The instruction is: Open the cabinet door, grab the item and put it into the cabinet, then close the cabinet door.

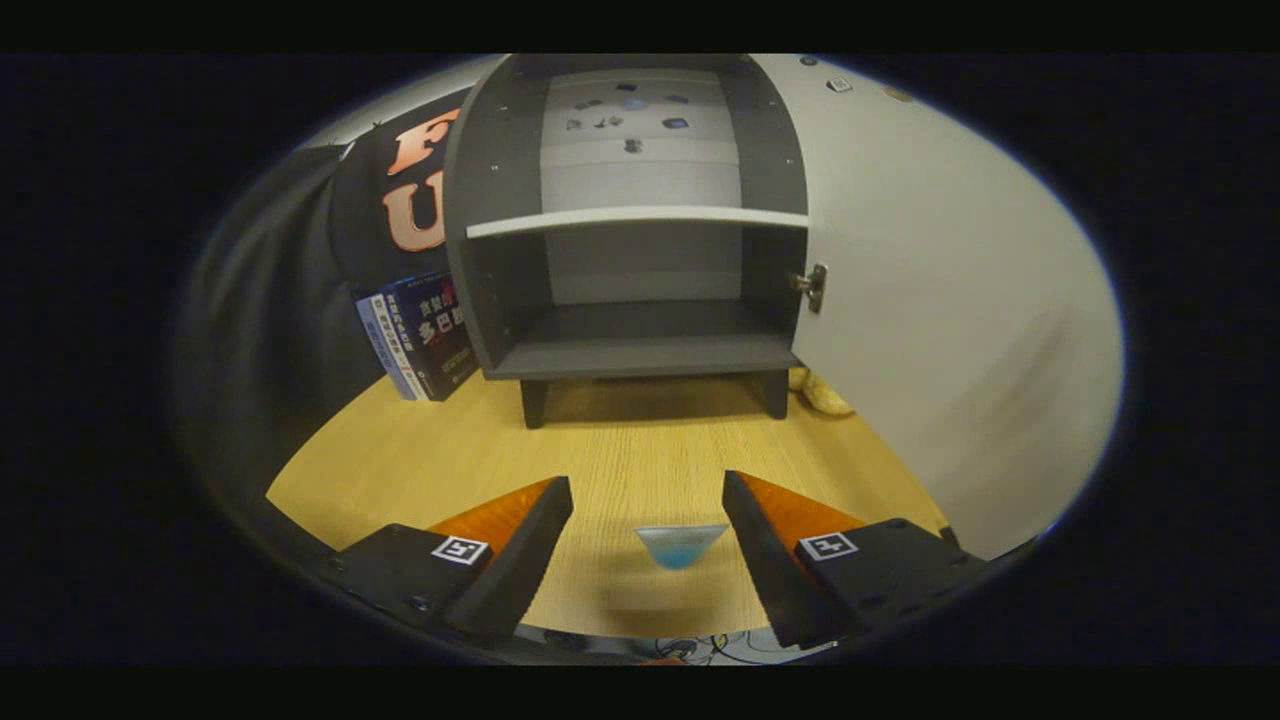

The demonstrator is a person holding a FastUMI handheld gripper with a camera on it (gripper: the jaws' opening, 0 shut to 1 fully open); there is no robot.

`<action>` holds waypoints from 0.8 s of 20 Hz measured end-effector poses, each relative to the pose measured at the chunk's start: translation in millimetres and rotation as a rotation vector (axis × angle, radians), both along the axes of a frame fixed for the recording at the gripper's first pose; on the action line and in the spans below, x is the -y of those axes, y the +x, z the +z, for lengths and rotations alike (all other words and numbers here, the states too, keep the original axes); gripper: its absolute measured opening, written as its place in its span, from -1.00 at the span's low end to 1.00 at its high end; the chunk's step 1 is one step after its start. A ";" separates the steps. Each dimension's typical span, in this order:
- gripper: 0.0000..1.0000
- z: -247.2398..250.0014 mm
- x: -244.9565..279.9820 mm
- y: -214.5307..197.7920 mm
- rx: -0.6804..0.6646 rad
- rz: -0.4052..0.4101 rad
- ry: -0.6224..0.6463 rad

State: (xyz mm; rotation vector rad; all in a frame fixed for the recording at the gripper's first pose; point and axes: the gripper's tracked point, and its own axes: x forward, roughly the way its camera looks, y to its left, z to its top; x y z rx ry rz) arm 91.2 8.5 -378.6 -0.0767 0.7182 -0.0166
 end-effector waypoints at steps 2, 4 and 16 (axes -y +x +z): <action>0.95 3.8 15.7 7.2 0.058 -0.026 -0.039; 0.95 -1.2 23.3 7.6 0.049 -0.038 -0.039; 0.96 -39.4 32.6 -7.5 -0.096 -0.225 0.096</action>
